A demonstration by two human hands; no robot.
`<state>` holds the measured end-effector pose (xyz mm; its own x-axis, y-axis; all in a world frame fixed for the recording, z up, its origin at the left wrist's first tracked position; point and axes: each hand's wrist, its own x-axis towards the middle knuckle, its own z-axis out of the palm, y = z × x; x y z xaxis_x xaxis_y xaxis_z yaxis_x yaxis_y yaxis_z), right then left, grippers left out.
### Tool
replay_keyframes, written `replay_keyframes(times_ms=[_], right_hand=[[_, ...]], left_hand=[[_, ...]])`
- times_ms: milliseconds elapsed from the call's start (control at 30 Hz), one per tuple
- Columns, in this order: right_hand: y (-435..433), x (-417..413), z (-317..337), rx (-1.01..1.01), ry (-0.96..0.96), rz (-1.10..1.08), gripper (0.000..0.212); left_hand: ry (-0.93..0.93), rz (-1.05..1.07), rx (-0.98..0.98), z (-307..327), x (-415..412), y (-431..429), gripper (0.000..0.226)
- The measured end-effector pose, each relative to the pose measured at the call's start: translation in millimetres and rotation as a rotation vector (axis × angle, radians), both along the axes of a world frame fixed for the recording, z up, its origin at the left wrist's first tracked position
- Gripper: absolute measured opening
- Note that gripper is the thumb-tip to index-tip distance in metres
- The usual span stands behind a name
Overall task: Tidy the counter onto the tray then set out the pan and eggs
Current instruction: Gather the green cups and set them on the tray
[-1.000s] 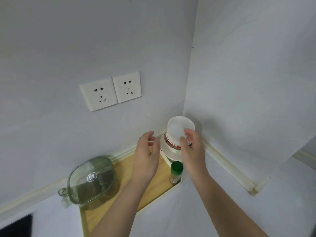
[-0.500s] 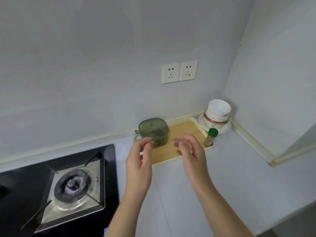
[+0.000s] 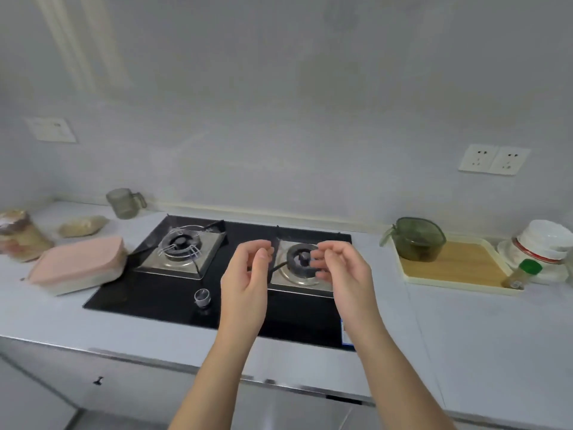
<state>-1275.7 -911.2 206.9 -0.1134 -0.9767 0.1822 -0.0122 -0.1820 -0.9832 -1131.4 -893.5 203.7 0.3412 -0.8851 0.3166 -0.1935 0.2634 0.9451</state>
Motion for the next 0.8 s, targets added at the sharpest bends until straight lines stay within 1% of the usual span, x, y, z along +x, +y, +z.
replay_keyframes(times_ms=[133, 367, 567, 667, 800], right_hand=[[5, 56, 9, -0.004, 0.006, 0.092, 0.021], [-3, 147, 4, 0.010, 0.050, 0.278, 0.022], [-37, 251, -17, 0.056, 0.080, 0.424, 0.022], [-59, 306, -24, 0.094, 0.065, 0.486, 0.020], [-90, 390, -23, 0.112, 0.046, 0.572, 0.019]], left_hand=[[0.010, 0.087, -0.002, 5, 55, 20, 0.020], [0.025, 0.234, 0.032, -12, 141, 36, 0.020], [0.020, 0.380, 0.084, -28, 240, 21, 0.019], [0.007, 0.436, 0.121, -32, 294, 8, 0.019], [-0.017, 0.509, 0.125, -32, 370, -10, 0.021]])
